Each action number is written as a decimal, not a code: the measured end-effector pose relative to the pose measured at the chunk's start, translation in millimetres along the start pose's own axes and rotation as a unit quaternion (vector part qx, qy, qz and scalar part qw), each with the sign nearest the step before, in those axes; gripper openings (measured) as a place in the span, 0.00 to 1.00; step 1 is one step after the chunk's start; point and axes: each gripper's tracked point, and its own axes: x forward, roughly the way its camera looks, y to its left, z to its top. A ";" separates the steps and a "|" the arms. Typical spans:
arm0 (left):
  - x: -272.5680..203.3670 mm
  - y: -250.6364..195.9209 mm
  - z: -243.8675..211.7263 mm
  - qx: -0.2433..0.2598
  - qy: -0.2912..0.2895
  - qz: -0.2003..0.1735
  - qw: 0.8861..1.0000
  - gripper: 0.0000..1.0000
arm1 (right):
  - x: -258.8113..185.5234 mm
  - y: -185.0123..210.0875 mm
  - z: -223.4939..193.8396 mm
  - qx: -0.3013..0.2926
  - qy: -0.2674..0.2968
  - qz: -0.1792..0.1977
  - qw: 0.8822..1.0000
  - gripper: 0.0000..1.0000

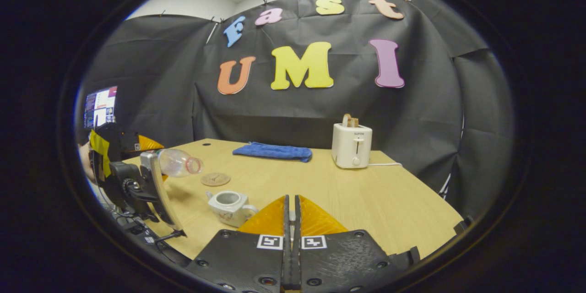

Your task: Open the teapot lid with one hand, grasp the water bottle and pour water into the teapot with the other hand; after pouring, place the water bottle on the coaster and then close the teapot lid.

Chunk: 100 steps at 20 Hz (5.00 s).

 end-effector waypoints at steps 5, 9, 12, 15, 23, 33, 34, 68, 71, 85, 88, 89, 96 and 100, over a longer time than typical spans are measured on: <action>8.7 14.8 10.9 0.051 -0.005 0.025 0.998 0.75 | -0.6 -4.8 -3.0 0.007 0.002 0.001 1.000 0.00; 15.6 16.2 13.0 0.074 -0.006 0.029 0.997 0.75 | -2.1 -9.0 -2.3 0.007 0.001 0.000 1.000 0.00; 15.0 20.3 17.3 0.097 -0.008 0.039 0.995 0.75 | -3.4 -13.2 -5.0 0.009 0.001 -0.002 1.000 0.00; 15.8 19.6 19.9 0.117 -0.010 0.049 0.992 0.75 | -4.8 -15.4 -7.5 0.012 0.002 -0.003 1.000 0.00; 19.6 27.4 33.6 0.166 -0.018 0.063 0.984 0.74 | -9.5 -23.0 -4.6 0.013 -0.003 -0.007 1.000 0.00; 20.0 40.1 39.2 0.224 -0.013 0.078 0.971 0.74 | -11.5 -26.5 -4.8 0.014 -0.005 -0.005 1.000 0.00; 19.9 39.0 41.3 0.230 -0.012 0.074 0.970 0.75 | -11.7 -26.8 -5.7 0.014 -0.005 -0.005 1.000 0.00; -2.3 67.9 65.1 0.346 0.009 0.079 0.935 0.74 | -18.3 -34.1 -5.5 0.042 -0.018 0.005 0.999 0.00; -0.7 68.2 66.2 0.348 0.008 0.079 0.934 0.75 | -18.2 -36.2 -5.0 0.042 -0.019 0.004 0.999 0.00; 9.7 43.1 44.0 0.170 -0.023 0.043 0.984 0.74 | -18.9 -27.5 6.0 0.029 -0.018 -0.010 0.999 0.00; 12.7 10.9 25.2 -0.023 -0.033 -0.029 0.999 0.74 | -17.1 -15.9 9.8 0.023 -0.016 -0.007 1.000 0.00; 11.4 4.1 24.7 -0.081 -0.039 -0.045 0.995 0.74 | -17.2 -12.4 11.6 0.016 -0.016 -0.007 1.000 0.00; 1.2 6.1 28.3 -0.390 -0.067 -0.077 0.915 0.75 | -21.0 9.2 25.2 0.003 -0.022 0.004 1.000 0.00; 7.3 23.9 27.0 -0.515 -0.083 -0.060 0.851 0.75 | -24.0 15.8 31.7 -0.004 -0.026 0.003 1.000 0.00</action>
